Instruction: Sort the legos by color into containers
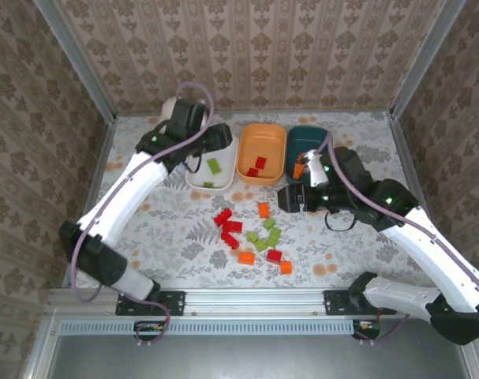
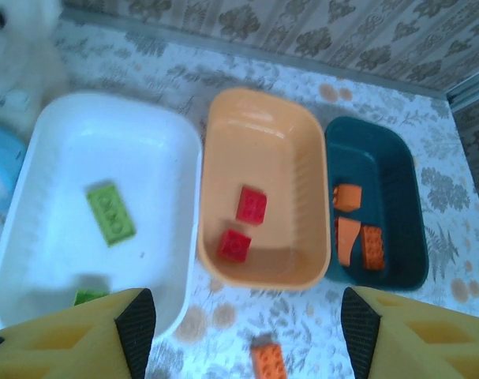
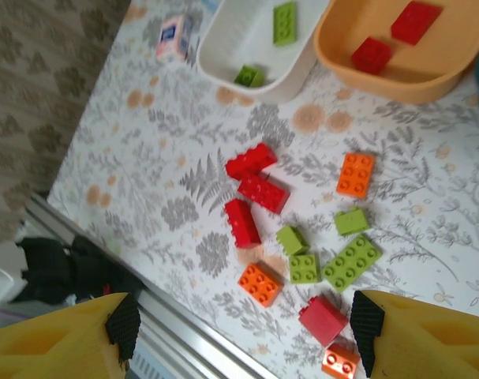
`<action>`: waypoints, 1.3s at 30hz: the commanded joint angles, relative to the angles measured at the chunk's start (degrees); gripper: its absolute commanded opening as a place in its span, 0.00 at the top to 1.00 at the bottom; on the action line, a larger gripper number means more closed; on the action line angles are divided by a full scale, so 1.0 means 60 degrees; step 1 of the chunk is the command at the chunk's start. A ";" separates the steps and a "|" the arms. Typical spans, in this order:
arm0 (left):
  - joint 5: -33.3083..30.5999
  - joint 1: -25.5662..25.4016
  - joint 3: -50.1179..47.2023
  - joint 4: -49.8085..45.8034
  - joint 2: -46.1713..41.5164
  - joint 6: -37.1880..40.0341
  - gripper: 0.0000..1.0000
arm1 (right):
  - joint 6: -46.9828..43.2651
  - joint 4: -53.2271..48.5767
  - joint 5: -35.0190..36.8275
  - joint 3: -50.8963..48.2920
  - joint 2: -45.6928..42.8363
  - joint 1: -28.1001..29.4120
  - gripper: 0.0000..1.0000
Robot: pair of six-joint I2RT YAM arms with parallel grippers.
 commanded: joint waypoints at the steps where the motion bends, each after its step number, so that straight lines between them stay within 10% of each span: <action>1: -0.0099 0.0008 -0.1536 0.0431 -0.1330 -0.0467 0.33 | -0.0372 -0.0170 0.0974 -0.0360 0.0261 0.1090 0.26; 13: -0.0685 0.0172 -0.5033 -0.0876 -0.5580 -0.1640 0.32 | -0.2221 0.0601 0.0714 -0.1159 0.3587 0.4132 0.28; 39: -0.1794 0.0172 -0.4757 -0.2389 -0.7641 -0.2215 0.31 | -0.4263 0.0337 0.1658 0.0467 0.8268 0.4175 0.33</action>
